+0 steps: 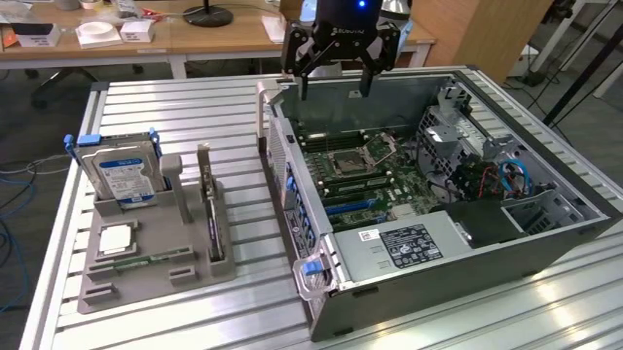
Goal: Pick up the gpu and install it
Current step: 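Reach for the gpu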
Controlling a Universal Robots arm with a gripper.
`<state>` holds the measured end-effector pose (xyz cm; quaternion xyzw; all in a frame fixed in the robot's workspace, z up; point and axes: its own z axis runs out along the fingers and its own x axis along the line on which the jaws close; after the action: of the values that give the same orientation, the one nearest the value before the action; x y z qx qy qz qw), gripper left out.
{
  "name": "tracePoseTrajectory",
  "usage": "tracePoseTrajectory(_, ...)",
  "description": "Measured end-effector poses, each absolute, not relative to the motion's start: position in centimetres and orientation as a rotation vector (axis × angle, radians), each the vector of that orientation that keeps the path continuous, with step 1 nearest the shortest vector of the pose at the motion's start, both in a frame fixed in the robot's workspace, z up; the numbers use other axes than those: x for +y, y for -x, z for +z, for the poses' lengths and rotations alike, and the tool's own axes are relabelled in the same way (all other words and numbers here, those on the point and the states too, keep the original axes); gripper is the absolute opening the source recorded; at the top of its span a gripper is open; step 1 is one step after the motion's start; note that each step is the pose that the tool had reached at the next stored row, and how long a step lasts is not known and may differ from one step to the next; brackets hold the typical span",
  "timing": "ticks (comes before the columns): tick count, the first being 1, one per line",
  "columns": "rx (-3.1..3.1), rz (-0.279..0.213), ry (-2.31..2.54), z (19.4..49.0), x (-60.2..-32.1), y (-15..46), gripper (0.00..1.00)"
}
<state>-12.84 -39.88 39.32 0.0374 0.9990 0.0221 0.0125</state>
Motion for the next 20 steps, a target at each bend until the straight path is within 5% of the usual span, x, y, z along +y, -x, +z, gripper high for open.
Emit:
tracePoseTrajectory(5,3.114,0.069,-0.117,39.32,-39.88,12.85,0.91)
tracePoseTrajectory(20,3.114,0.069,-0.117,39.32,-39.88,12.85,0.26)
